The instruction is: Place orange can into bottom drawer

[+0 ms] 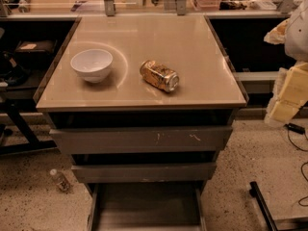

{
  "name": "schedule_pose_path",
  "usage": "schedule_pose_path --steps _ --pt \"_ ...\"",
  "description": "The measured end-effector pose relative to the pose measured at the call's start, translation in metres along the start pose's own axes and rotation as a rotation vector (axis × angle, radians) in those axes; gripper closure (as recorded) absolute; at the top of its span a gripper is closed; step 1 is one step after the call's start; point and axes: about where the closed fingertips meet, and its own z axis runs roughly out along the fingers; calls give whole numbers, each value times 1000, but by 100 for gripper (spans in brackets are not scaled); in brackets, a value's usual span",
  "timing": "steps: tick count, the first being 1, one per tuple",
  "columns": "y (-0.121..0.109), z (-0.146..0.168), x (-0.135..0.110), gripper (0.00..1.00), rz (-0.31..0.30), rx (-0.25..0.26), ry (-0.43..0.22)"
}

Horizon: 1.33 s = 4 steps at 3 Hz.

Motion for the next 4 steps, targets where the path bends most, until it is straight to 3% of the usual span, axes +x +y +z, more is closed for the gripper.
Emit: schedule_pose_path --steps 2,3,4 --pt "-5 2 -8 0 9 17 13" --pt "-23 12 -29 0 46 1 25" --pt "-40 34 -67 0 39 -34 28"
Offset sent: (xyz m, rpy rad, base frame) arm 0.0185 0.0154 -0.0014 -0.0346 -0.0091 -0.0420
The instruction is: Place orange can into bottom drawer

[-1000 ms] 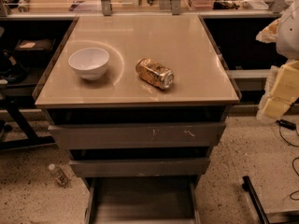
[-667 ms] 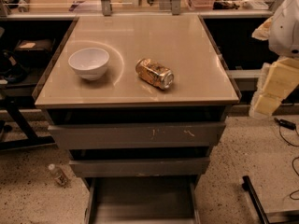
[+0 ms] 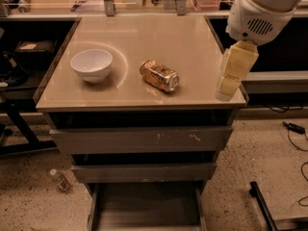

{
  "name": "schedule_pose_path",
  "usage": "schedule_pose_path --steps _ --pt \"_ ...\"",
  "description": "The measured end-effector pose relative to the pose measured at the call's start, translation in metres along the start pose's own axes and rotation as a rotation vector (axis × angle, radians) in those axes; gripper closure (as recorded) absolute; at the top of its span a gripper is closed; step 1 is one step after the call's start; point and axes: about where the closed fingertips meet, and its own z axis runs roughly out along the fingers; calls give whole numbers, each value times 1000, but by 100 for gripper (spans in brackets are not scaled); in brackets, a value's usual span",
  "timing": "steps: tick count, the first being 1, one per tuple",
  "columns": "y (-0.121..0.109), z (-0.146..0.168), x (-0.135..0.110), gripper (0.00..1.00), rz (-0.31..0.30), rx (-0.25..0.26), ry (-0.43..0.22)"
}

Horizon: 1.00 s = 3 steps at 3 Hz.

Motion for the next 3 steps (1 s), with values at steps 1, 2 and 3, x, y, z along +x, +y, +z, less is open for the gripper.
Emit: schedule_pose_path --steps 1,2,3 --pt "-1 4 -4 0 -2 5 -14" --pt "-12 31 -32 0 42 -19 -56" --pt "-26 58 -60 0 108 -40 -51"
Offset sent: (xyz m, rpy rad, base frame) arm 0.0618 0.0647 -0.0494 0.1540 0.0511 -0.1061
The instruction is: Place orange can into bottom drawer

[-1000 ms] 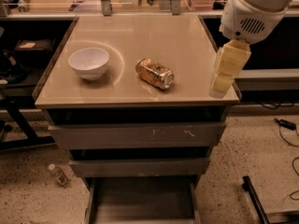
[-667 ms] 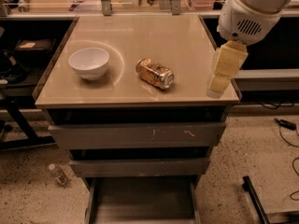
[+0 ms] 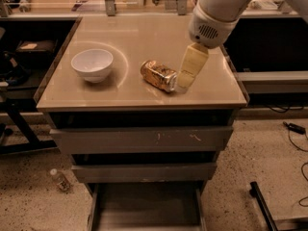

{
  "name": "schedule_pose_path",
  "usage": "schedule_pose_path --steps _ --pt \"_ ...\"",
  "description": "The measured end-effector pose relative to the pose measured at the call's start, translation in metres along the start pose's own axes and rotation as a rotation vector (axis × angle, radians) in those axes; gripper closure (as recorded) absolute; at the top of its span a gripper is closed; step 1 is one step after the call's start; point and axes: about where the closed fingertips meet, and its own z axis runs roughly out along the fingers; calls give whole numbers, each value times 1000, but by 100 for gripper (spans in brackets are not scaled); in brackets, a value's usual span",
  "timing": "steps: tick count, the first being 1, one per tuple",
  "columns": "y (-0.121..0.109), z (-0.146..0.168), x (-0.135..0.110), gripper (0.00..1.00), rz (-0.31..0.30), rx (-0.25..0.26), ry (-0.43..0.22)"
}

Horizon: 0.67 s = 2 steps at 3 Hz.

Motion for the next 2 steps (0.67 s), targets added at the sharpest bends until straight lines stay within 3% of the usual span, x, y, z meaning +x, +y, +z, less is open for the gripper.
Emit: schedule_pose_path --steps 2 --pt "-9 56 -51 0 74 -29 44"
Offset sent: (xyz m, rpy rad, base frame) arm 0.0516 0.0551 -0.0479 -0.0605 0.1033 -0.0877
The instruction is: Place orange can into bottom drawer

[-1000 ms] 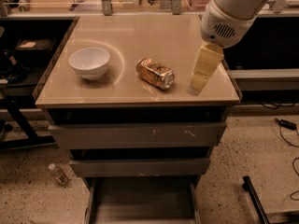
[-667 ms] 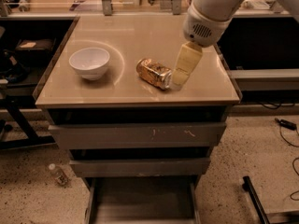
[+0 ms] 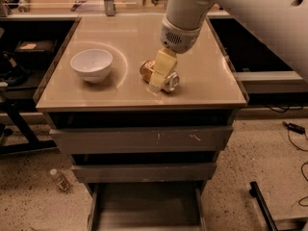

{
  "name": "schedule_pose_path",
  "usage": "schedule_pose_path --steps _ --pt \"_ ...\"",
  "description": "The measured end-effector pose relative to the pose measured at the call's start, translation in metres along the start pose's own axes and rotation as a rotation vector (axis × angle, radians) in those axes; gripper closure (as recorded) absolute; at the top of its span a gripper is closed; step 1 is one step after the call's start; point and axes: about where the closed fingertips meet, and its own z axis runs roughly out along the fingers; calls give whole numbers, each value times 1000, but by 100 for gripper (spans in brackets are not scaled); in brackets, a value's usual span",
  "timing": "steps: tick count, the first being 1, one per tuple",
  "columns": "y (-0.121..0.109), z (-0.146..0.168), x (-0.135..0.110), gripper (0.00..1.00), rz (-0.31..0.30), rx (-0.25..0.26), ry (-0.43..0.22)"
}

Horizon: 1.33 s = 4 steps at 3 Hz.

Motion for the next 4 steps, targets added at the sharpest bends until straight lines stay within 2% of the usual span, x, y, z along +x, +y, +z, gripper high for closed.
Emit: schedule_pose_path --steps 1,2,4 --pt "-2 -2 2 0 -1 9 -8" --pt "-15 14 -2 0 42 -6 -20" --pt "-43 56 -15 0 130 -34 22"
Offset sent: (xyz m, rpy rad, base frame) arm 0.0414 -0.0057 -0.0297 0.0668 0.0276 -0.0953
